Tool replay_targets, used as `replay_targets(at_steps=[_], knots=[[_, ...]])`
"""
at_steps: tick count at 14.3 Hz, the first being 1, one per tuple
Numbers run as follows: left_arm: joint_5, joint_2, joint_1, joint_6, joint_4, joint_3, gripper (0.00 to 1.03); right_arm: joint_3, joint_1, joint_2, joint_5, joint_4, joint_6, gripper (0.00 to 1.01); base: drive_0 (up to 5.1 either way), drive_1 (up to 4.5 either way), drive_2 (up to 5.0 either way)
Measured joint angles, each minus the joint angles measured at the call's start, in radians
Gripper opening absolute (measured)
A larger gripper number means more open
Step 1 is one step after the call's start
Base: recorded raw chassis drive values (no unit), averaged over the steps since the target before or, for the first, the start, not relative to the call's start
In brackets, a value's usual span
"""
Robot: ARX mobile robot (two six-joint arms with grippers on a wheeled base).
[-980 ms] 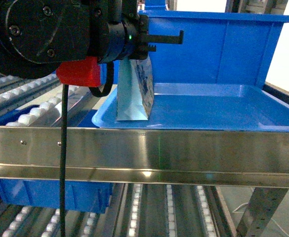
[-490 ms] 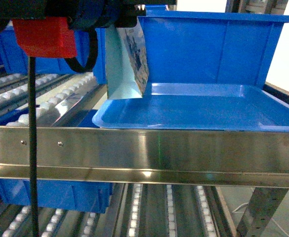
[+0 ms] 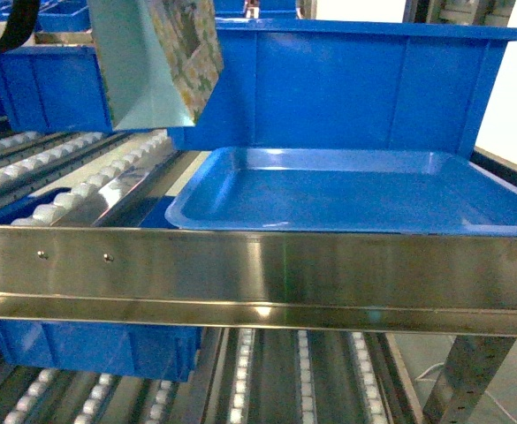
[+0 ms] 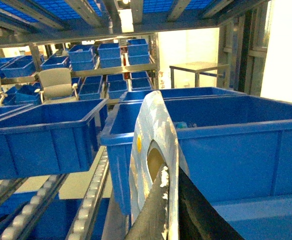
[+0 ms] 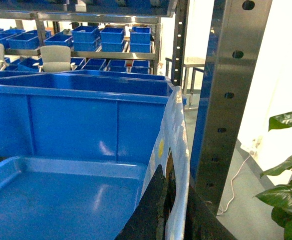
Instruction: Move flower gift bag to table near conveyor
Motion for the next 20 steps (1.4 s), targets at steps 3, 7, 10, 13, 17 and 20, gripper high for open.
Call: replay_targets(at_steps=[3, 7, 10, 13, 17, 20], knots=[[-0.029, -0.072, -0.016, 0.021, 0.016, -0.070, 0.02, 0.000, 0.000, 0.000, 0.000, 0.000, 0.000, 0.03, 0.0, 0.00, 0.0], [-0.041, -0.072, -0.015, 0.058, 0.042, -0.083, 0.02, 0.000, 0.000, 0.000, 0.000, 0.000, 0.000, 0.03, -1.2, 0.62, 0.6], [-0.041, -0.072, -0.018, 0.061, 0.041, -0.083, 0.02, 0.000, 0.000, -0.001, 0.006, 0.000, 0.000, 0.03, -4.8, 2.63, 2.6], [-0.043, -0.072, -0.015, 0.061, 0.042, -0.083, 0.02, 0.000, 0.000, -0.001, 0.006, 0.000, 0.000, 0.03, -4.9, 2.46, 2.5], [-0.043, -0.072, -0.015, 0.061, 0.041, -0.084, 0.02, 0.000, 0.000, -0.001, 0.005, 0.000, 0.000, 0.03, -5.0, 2.40, 2.4], [-0.042, -0.072, -0.016, 0.061, 0.042, -0.084, 0.02, 0.000, 0.000, -0.001, 0.006, -0.001, 0.000, 0.03, -4.9, 2.45, 2.5]])
